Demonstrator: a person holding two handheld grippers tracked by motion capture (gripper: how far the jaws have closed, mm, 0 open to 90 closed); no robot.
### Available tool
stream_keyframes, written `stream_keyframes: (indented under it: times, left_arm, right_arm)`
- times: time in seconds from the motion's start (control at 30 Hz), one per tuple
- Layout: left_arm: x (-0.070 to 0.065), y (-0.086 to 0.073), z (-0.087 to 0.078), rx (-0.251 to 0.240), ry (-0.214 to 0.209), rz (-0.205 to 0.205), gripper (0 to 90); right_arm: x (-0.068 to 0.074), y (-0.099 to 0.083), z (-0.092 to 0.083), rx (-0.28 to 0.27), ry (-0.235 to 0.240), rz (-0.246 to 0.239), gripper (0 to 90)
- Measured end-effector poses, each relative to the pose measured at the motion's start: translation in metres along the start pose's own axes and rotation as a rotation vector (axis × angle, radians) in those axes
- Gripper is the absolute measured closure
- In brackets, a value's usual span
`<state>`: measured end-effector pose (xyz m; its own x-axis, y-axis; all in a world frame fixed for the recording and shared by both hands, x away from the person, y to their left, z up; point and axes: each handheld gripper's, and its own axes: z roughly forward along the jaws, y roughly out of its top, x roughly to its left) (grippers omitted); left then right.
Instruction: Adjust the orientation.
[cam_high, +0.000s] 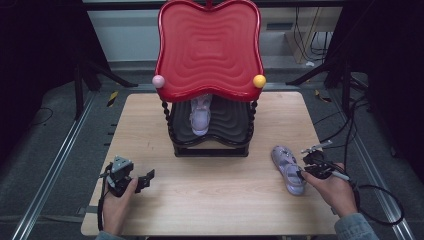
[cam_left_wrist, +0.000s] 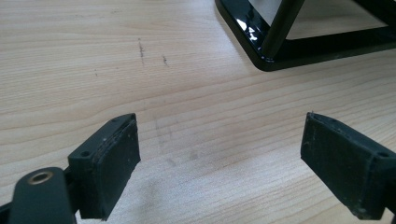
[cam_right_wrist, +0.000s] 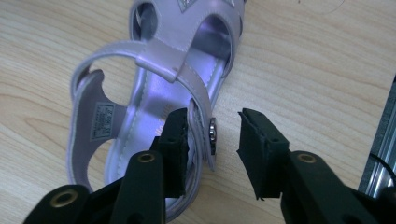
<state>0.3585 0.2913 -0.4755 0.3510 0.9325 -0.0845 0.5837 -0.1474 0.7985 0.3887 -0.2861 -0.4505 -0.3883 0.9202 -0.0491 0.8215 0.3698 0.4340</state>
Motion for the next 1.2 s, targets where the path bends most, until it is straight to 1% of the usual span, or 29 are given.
stream_keyframes:
  times: [0.17, 0.3, 0.43, 0.53, 0.57, 0.67, 0.77, 0.87, 1.0, 1.07, 1.13, 1.17, 1.2]
  left_arm:
    - [0.000, 0.000, 0.000, -0.001, -0.002, -0.001, 11.1]
    - [-0.001, 0.000, 0.000, 0.001, -0.002, 0.001, 11.1]
    - [0.000, 0.000, 0.000, 0.000, 0.002, 0.001, 11.1]
    - [0.000, 0.000, 0.000, 0.000, 0.003, 0.000, 11.1]
    - [0.000, 0.000, 0.000, 0.001, 0.004, 0.001, 11.1]
    - [0.000, 0.000, 0.000, 0.001, 0.006, 0.003, 11.1]
    - [-0.001, 0.001, 0.000, -0.001, 0.012, 0.010, 11.1]
    - [-0.001, 0.001, 0.000, 0.001, 0.011, 0.013, 11.1]
    - [0.000, 0.001, 0.000, -0.002, 0.012, 0.008, 11.1]
    - [0.001, 0.000, 0.000, -0.001, 0.010, 0.000, 11.1]
    - [0.002, 0.000, 0.000, 0.002, 0.010, 0.002, 11.1]
    - [0.002, 0.000, 0.000, -0.001, 0.010, -0.005, 11.1]
    - [0.003, 0.000, 0.000, -0.001, 0.012, 0.002, 11.1]
  right_arm:
    - [-0.001, -0.001, 0.003, 0.023, 0.018, -0.001, 73.2]
    - [-0.001, -0.001, 0.004, 0.029, 0.030, -0.009, 79.5]
    - [0.002, -0.001, 0.001, 0.013, 0.020, -0.031, 82.0]
    - [0.008, -0.002, -0.006, -0.010, 0.028, -0.057, 82.5]
    - [0.011, -0.003, -0.009, -0.025, 0.038, -0.071, 82.5]
    - [0.024, -0.003, -0.019, -0.048, 0.072, -0.119, 82.6]
    - [0.043, -0.001, -0.027, -0.068, 0.114, -0.183, 82.7]
    - [0.064, 0.008, -0.029, -0.084, 0.153, -0.261, 82.7]
    - [0.093, 0.029, -0.021, -0.107, 0.203, -0.358, 82.7]
    - [0.105, 0.040, -0.014, -0.114, 0.218, -0.392, 82.7]
    - [0.114, 0.049, -0.005, -0.118, 0.229, -0.427, 82.7]
    - [0.116, 0.052, 0.000, -0.117, 0.239, -0.444, 82.7]
    - [0.117, 0.055, 0.004, -0.111, 0.246, -0.463, 82.7]
